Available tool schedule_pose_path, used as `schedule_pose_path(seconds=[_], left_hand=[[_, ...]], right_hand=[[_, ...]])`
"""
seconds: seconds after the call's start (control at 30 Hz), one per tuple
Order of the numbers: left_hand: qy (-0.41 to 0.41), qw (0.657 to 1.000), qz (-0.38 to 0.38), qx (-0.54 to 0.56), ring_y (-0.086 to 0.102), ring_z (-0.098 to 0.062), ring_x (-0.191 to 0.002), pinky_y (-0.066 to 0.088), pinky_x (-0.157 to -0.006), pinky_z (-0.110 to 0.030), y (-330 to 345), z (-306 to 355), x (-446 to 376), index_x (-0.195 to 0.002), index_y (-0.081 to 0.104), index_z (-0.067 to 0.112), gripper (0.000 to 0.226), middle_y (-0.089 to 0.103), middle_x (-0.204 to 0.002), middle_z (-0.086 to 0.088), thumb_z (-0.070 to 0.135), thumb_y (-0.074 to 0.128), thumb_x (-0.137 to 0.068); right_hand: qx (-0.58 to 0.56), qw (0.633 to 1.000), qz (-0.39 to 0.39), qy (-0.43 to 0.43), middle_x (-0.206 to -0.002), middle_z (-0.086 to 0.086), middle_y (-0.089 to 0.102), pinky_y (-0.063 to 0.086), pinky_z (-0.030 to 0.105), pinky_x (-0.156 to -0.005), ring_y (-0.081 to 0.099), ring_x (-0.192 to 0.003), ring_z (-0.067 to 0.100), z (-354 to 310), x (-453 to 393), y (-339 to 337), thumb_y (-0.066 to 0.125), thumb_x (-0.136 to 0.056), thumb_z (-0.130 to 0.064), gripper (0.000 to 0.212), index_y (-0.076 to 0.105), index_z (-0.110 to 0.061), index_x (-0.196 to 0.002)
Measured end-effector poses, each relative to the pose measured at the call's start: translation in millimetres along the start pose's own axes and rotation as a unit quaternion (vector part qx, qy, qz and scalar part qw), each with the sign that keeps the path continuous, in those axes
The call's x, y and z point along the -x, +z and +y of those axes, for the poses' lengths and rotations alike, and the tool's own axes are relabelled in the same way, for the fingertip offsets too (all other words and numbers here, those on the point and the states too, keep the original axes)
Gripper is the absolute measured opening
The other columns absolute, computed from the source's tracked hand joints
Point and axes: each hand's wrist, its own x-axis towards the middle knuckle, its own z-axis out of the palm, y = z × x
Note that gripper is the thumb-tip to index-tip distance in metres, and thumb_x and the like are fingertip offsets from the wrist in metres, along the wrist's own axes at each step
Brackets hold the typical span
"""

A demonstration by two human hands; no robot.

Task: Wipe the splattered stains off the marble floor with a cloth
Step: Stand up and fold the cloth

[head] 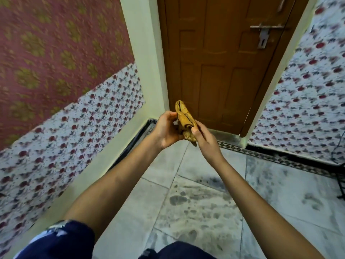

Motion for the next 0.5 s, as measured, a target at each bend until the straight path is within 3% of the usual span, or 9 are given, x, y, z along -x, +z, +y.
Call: schedule_pose_path(seconds=[0.1,0.23,0.37,0.43,0.5], left_hand=[[0.0,0.999,-0.025,-0.025,0.056,-0.025,-0.084,0.05,-0.083,-0.039,-2.1,7.4,4.6,-0.096,0.053,0.003,0.028,0.055,-0.092,-0.014,0.01,0.028,-0.088],[0.01,0.993,-0.058,-0.102,0.06,-0.029,-0.101,0.053,-0.085,-0.032,-5.0,16.0,4.1,-0.121,0.048,0.01,0.042,0.058,-0.117,-0.019,-0.012,0.042,-0.086],[0.073,0.96,-0.048,-0.265,0.06,-0.03,-0.097,0.046,-0.085,-0.042,-4.0,20.0,2.6,-0.133,0.045,0.009,0.061,0.063,-0.112,-0.014,-0.001,0.069,-0.078],[0.106,0.943,-0.019,-0.315,0.063,-0.024,-0.092,0.05,-0.083,-0.038,3.2,24.5,2.8,-0.127,0.053,0.011,0.053,0.065,-0.108,-0.009,0.006,0.072,-0.078],[0.142,0.93,0.018,-0.338,0.064,-0.016,-0.082,0.054,-0.072,-0.029,9.3,32.3,-0.6,-0.108,0.061,0.016,0.029,0.066,-0.099,-0.005,0.015,0.071,-0.081]], right_hand=[[-0.036,0.999,0.019,-0.006,-0.104,-0.005,0.064,0.045,0.011,-0.075,0.059,-0.096,0.006,-8.9,-8.8,0.9,0.042,-0.1,-0.024,0.027,0.058,-0.016,-0.119],[-0.086,0.995,0.049,0.031,-0.087,0.0,0.065,0.049,0.013,-0.063,0.061,-0.081,0.013,-20.2,-22.0,-2.7,0.039,-0.101,-0.018,0.023,0.061,-0.014,-0.099],[-0.087,0.993,0.068,0.047,-0.087,-0.002,0.066,0.048,0.022,-0.072,0.061,-0.084,0.013,-29.8,-36.8,-4.5,0.039,-0.101,-0.021,0.025,0.063,-0.017,-0.096],[-0.083,0.993,0.068,0.055,-0.089,0.0,0.066,0.048,0.023,-0.074,0.06,-0.086,0.014,-34.3,-43.0,-5.0,0.039,-0.101,-0.021,0.025,0.063,-0.016,-0.097],[-0.082,0.993,0.067,0.057,-0.09,0.003,0.065,0.049,0.026,-0.076,0.06,-0.087,0.016,-38.8,-47.7,-7.7,0.039,-0.101,-0.02,0.025,0.063,-0.016,-0.097]])
